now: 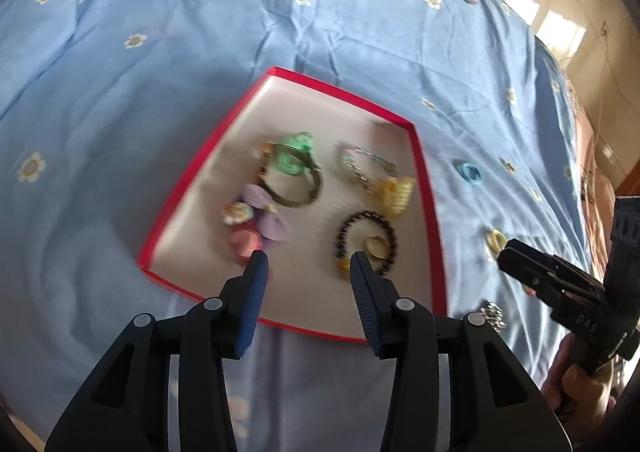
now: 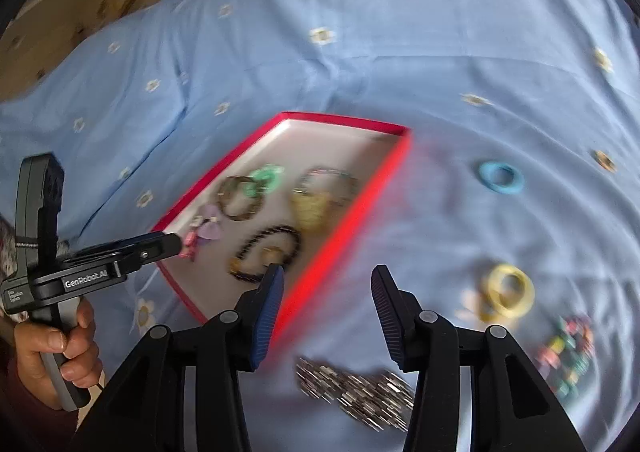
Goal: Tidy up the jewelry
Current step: 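Carry the heart clip and gold ring into the box lid and release both, then grasp the yellow hair tie with the left gripper while the right grasps the pastel beaded bracelet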
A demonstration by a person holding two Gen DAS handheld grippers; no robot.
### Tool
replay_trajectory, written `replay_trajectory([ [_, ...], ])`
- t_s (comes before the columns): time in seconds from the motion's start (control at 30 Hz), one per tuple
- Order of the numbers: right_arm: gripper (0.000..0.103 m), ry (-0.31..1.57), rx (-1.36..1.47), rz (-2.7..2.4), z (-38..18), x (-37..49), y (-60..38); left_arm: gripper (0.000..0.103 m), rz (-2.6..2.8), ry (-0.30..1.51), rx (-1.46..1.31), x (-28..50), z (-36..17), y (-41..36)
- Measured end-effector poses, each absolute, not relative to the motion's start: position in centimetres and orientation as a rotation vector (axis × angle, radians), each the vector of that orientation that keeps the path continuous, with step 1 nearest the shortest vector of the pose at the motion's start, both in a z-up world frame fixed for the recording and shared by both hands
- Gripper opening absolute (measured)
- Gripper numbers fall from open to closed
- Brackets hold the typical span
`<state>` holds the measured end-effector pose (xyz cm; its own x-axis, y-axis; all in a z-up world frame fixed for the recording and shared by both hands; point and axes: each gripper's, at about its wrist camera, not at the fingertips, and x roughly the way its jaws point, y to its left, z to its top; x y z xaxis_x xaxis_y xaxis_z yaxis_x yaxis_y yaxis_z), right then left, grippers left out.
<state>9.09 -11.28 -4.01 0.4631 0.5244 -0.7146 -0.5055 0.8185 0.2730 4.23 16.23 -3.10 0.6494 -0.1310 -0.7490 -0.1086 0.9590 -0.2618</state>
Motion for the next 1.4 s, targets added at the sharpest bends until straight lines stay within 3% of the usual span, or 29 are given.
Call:
replay_trajectory([
  [0.4,0.063,0.885,0.138,0.44,-4.1,7.3,-20.9,0.05,-0.126,0.883,-0.248,4.0,-2.4,10.7],
  [0.87,0.064,0.912,0.185,0.349,-5.9,6.8,-26.2,0.056,-0.214,0.924,-0.162,5.7,-2.7,4.7],
  [1.4,0.063,0.949,0.125,0.352,-7.6,9.2,-25.8,0.058,-0.273,0.963,-0.075,9.1,-3.6,0.4],
])
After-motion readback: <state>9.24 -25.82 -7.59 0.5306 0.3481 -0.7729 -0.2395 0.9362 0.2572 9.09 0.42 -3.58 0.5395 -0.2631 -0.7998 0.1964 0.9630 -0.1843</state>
